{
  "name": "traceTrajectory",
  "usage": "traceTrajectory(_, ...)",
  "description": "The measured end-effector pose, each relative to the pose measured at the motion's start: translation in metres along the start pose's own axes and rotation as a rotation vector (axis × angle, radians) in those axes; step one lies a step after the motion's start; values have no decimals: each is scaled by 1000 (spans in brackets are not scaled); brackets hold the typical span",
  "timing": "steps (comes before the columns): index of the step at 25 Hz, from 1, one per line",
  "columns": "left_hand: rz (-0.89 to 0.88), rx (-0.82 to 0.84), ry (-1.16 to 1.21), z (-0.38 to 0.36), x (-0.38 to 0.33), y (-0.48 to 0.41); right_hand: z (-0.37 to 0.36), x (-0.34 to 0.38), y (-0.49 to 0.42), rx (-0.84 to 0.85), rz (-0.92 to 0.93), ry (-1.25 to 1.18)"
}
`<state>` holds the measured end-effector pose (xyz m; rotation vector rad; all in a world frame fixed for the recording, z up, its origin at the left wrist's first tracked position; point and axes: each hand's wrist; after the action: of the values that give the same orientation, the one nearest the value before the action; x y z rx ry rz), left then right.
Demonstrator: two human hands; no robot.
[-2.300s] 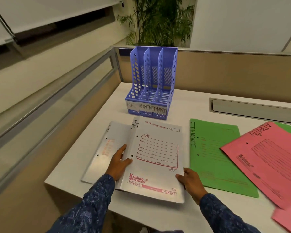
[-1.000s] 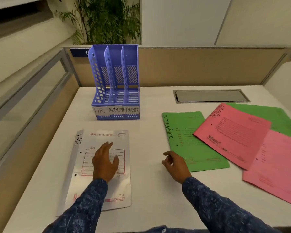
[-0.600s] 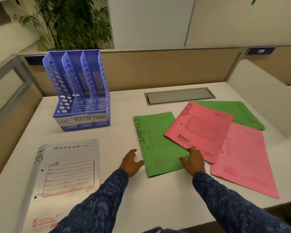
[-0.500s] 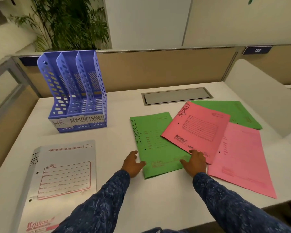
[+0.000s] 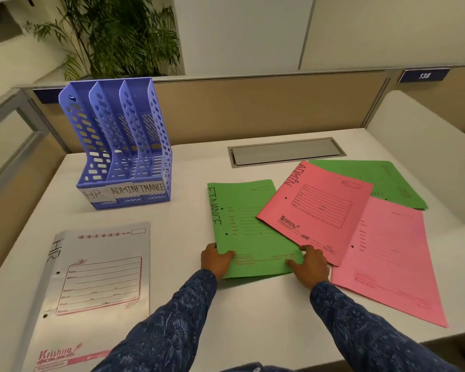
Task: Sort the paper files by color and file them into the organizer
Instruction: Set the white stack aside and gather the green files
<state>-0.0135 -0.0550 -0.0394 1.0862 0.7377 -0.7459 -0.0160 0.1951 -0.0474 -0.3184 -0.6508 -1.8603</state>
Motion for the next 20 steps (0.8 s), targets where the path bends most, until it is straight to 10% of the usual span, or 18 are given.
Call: traceTrajectory(20,-69,-125,393,114,81,57,-54,66,44,276,103,-384)
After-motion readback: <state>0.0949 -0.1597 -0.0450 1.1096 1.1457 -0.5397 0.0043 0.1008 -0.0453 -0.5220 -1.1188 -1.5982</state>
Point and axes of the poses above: each hand's wrist, its own y-axis away from the middle knuckle, its own z-axis out of the back of the hand, x = y × z, and after that the axes turned 1 degree about -x, right-handed
